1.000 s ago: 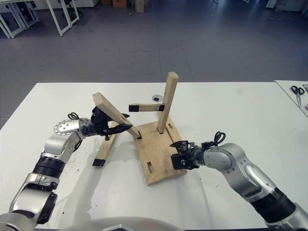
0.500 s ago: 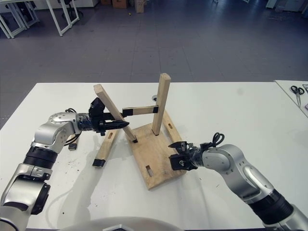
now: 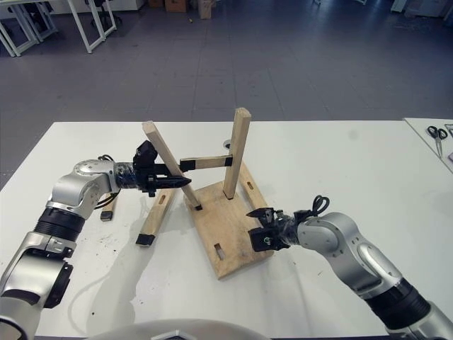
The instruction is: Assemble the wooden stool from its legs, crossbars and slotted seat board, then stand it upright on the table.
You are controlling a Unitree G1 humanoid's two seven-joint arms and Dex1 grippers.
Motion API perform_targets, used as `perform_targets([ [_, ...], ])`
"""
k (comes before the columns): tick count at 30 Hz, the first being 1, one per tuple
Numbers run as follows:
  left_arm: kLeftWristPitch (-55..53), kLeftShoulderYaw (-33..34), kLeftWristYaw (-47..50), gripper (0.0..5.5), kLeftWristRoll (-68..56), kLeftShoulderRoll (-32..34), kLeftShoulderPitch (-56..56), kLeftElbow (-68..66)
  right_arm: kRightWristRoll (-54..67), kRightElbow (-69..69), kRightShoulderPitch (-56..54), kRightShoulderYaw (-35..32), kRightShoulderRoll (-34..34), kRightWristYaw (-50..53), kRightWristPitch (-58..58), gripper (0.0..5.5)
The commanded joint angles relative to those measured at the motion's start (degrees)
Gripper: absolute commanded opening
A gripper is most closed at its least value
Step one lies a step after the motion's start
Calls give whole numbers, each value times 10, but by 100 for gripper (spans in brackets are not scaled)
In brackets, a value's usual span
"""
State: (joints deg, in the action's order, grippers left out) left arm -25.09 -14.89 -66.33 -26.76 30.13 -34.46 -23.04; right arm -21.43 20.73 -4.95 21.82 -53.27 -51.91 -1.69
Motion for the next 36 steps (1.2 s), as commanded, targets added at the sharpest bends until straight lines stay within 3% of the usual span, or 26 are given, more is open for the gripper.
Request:
perform_targets([
  [1, -86, -89, -39, 204, 66, 0, 57, -61, -29, -30, 14, 13, 5, 1, -7, 345],
  [12, -84, -119, -30, 204, 90, 4, 25, -70, -51, -40, 1, 1, 7, 7, -48, 345],
  [19, -80, -112, -20, 204, 80, 2, 28, -66, 144, 41, -70, -136, 93, 14, 136, 345],
  [25, -74, -113, -7, 204, 85, -10, 19, -59, 297, 133, -166, -173, 157, 16, 294, 345],
  [27, -76, -111, 2, 204, 84, -13, 19, -52, 316, 120, -225, -164, 200, 47, 325, 345],
  [31, -75, -112, 14, 204, 84, -25, 15, -49, 226, -12, -303, -66, 250, 94, 267, 345],
  [36, -76, -117, 25, 204, 92, -40, 4, -50, 92, -177, -293, 59, 237, 98, 153, 345],
])
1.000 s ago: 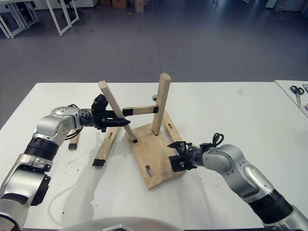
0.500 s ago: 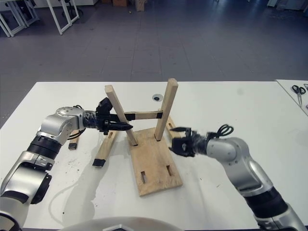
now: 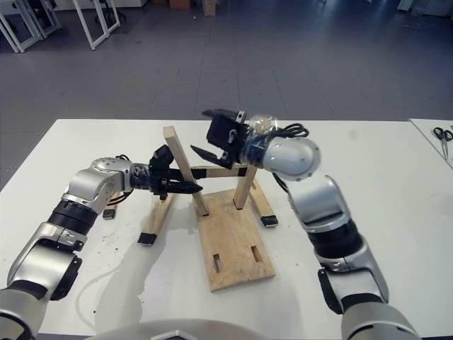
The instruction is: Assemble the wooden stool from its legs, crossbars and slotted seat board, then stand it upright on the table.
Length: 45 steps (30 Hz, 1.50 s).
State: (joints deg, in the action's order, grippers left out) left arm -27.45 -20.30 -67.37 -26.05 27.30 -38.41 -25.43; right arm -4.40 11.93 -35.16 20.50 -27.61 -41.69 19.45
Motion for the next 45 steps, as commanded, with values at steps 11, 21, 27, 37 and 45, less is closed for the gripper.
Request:
perform_targets([
  [11, -68, -125, 59, 204, 154, -2, 5, -26, -141, -135, 53, 77, -31, 3, -89, 345],
  [21, -41, -88, 111, 204, 140, -8, 16, -63, -50, 42, 19, -128, 68, 166, -60, 345],
  [27, 33, 15, 173, 204, 91, -35, 20, -78, 28, 83, 44, -227, 66, 180, -22, 345],
  [37, 21, 73, 162, 274, 75, -30, 29, -30, 13, 11, 229, -232, -26, 133, 16, 345],
  [45, -30, 127, 134, 274, 51, 4, 84, 75, -50, -76, 285, -131, -82, 74, -50, 345],
])
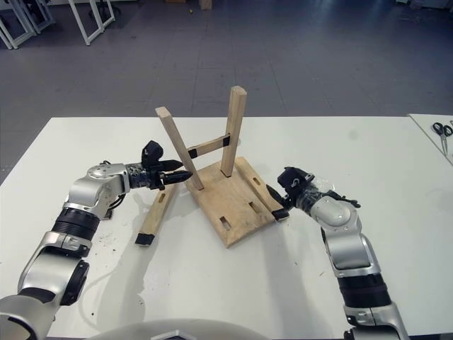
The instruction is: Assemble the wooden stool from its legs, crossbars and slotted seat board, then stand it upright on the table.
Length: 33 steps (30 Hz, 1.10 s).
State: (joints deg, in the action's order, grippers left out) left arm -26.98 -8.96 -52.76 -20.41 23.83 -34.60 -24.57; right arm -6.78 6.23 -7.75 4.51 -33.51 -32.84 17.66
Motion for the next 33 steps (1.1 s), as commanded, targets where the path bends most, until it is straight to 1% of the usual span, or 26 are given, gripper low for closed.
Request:
perform_targets([
  [1, -47, 20, -11, 274, -8, 51, 64, 94, -32, -20, 18, 37, -29, -19, -39, 345],
  [3, -74, 50, 3, 274, -22, 70, 90, 142, -36, -15, 27, 49, -35, -32, -47, 345],
  [5, -91, 97, 24, 274, -39, 83, 85, 162, -48, -9, 34, 64, -45, -43, -58, 345],
  [7, -89, 161, 53, 274, -64, 88, 30, 146, -57, 5, 39, 78, -55, -58, -66, 345],
  [9, -77, 197, 84, 274, -79, 76, -27, 130, -58, 21, 41, 85, -56, -68, -70, 345],
  [12, -49, 220, 163, 274, -80, 25, -123, 95, -48, 56, 43, 93, -47, -80, -67, 345],
  [16, -22, 197, 237, 274, -56, -51, -231, 25, -39, 85, 45, 115, -26, -92, -52, 345],
  [18, -1, 191, 251, 274, -46, -77, -273, -26, -44, 86, 50, 119, -23, -88, -49, 345],
  [21, 27, 191, 256, 274, -36, -101, -306, -93, -46, 87, 53, 117, -23, -84, -44, 345],
  [23, 24, 180, 252, 274, -26, -117, -311, -144, -50, 89, 61, 120, -24, -81, -43, 345],
  [26, -34, 113, 224, 274, 28, -126, -276, -221, -53, 91, 66, 121, -23, -77, -41, 345],
  [28, -64, 83, 215, 274, 51, -128, -237, -230, -56, 85, 63, 120, -23, -76, -43, 345],
  [30, -66, 85, 218, 274, 51, -129, -223, -213, -57, 82, 60, 118, -24, -74, -44, 345],
  [33, -13, 110, 227, 274, 39, -132, -257, -167, -59, 81, 63, 116, -23, -70, -42, 345],
])
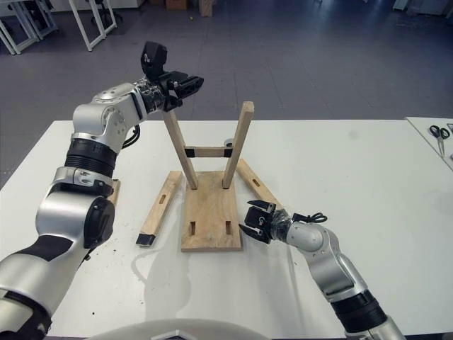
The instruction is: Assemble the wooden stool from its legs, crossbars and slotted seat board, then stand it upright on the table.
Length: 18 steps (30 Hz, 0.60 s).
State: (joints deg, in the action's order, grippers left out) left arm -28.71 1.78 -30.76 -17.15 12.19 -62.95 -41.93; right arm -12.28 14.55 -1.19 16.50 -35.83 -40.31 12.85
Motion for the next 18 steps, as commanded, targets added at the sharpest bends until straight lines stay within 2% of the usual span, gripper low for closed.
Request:
perform_targets([
  [1, 29, 12, 14, 274, 4, -14, 7, 32, -3, -3, -1, -6, 1, 7, 7, 345],
  [4, 59, 44, 24, 274, -18, -5, -30, 116, 13, -2, 1, -24, 12, 19, 17, 345],
  [8, 32, 67, 34, 274, -38, 22, 13, 248, 60, 9, -6, -66, 52, 45, 43, 345],
  [11, 3, 87, 67, 274, -29, 55, 104, 349, 93, 20, -26, -110, 93, 87, 59, 345],
  [15, 8, 99, 105, 274, 25, 99, 299, 439, 118, 36, -41, -151, 124, 130, 83, 345],
  [18, 20, 116, 126, 274, 40, 91, 443, 470, 122, 34, -45, -156, 124, 137, 93, 345],
])
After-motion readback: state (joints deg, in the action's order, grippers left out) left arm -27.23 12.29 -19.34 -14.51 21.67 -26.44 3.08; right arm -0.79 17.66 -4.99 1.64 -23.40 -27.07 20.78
